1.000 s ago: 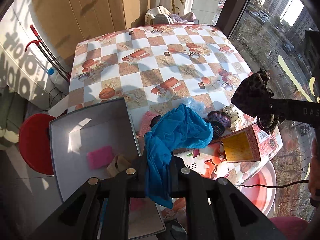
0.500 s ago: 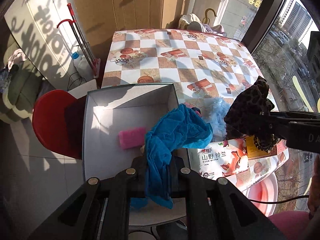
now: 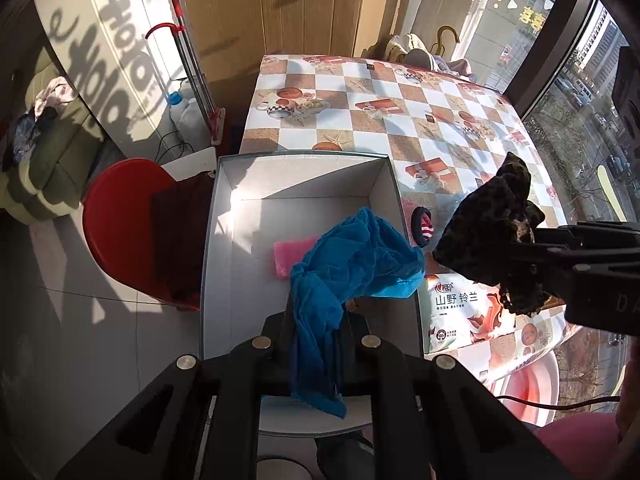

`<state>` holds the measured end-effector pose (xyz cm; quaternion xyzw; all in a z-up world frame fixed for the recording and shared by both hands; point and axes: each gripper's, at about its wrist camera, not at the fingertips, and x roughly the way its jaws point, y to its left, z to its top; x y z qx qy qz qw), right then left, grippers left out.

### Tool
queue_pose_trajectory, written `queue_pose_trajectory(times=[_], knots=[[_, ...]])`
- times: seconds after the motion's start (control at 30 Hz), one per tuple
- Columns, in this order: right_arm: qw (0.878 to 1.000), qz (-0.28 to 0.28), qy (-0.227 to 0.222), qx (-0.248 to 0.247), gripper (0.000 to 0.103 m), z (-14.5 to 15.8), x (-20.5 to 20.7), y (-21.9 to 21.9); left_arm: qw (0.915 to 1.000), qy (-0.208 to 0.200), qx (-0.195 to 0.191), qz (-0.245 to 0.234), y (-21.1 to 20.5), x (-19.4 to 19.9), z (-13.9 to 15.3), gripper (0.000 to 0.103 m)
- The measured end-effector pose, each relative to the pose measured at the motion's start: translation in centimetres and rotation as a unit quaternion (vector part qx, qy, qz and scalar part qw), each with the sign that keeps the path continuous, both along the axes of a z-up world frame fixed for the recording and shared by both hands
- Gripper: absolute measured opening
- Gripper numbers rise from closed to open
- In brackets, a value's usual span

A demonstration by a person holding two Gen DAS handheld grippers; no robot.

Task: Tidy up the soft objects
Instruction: 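Lift and carry the blue cloth and leopard-print fabric with both tools over the box, then lower and open the left tool in the box while the right releases the leopard fabric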

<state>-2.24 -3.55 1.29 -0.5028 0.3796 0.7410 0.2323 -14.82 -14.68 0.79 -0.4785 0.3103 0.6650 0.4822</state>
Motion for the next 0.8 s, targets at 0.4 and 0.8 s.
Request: queue_pose_trajectory(times=[0.4, 0.8], knots=[[1.000, 0.022, -0.006, 0.003, 0.038, -0.2, -1.7, -1.1, 0.9999, 0.005, -0.008, 0.006, -1.1, -0.7, -0.4, 0.014], [0.999, 0.030, -0.012, 0.001, 0.038, -0.5, -2.4, -1.5, 0.9999, 0.004, -0.015, 0.007, -1.3, -0.9, -0.9, 0.014]])
